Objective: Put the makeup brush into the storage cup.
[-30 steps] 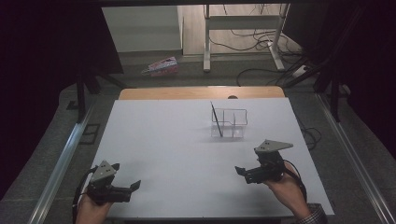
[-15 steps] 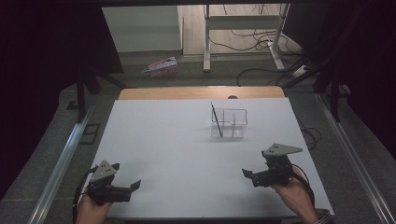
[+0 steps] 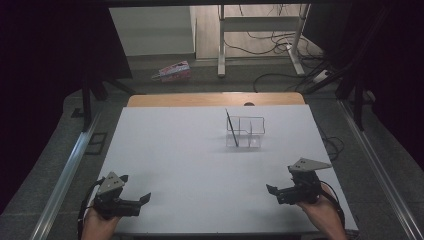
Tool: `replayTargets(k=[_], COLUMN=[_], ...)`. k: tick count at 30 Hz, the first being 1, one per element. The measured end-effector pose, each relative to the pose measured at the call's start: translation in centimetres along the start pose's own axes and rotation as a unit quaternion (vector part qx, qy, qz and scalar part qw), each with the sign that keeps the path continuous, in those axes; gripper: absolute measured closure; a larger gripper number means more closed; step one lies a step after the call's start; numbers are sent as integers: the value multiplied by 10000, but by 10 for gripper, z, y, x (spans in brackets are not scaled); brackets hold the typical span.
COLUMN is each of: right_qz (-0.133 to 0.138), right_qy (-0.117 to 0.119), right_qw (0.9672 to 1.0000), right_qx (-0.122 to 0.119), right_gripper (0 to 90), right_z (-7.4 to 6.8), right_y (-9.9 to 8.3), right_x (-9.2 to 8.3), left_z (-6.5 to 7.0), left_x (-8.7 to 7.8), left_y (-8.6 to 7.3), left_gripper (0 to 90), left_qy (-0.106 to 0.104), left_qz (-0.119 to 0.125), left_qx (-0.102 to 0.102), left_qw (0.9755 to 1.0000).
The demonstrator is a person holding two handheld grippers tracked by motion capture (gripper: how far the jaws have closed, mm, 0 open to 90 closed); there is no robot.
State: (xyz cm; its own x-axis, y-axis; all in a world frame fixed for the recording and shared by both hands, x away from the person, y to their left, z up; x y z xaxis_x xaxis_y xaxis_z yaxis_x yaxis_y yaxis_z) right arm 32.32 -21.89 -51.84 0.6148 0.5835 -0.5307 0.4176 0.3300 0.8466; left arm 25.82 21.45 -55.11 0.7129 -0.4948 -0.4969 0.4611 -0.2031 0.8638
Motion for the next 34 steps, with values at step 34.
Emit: replayTargets(k=[34], right_qz=[-45], right_qy=[-179], right_qw=[9985], right_qx=[524], right_gripper=[0], right_z=[18], right_y=[-43], right_x=[-33], left_z=[0], left_x=[2], left_y=[0], left_gripper=[1], left_qy=[-6], left_qz=[-19], left_qx=[-8], left_qw=[10000])
Point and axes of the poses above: each handheld gripper's, and its own axes: x roughly forward along the jaws, y roughly out of its top, z roughly to its right, the point moved 9 cm from there along x, roughly forward along the jaws, and after that the axes turned 10 degrees about z, right-handed, at the moved point
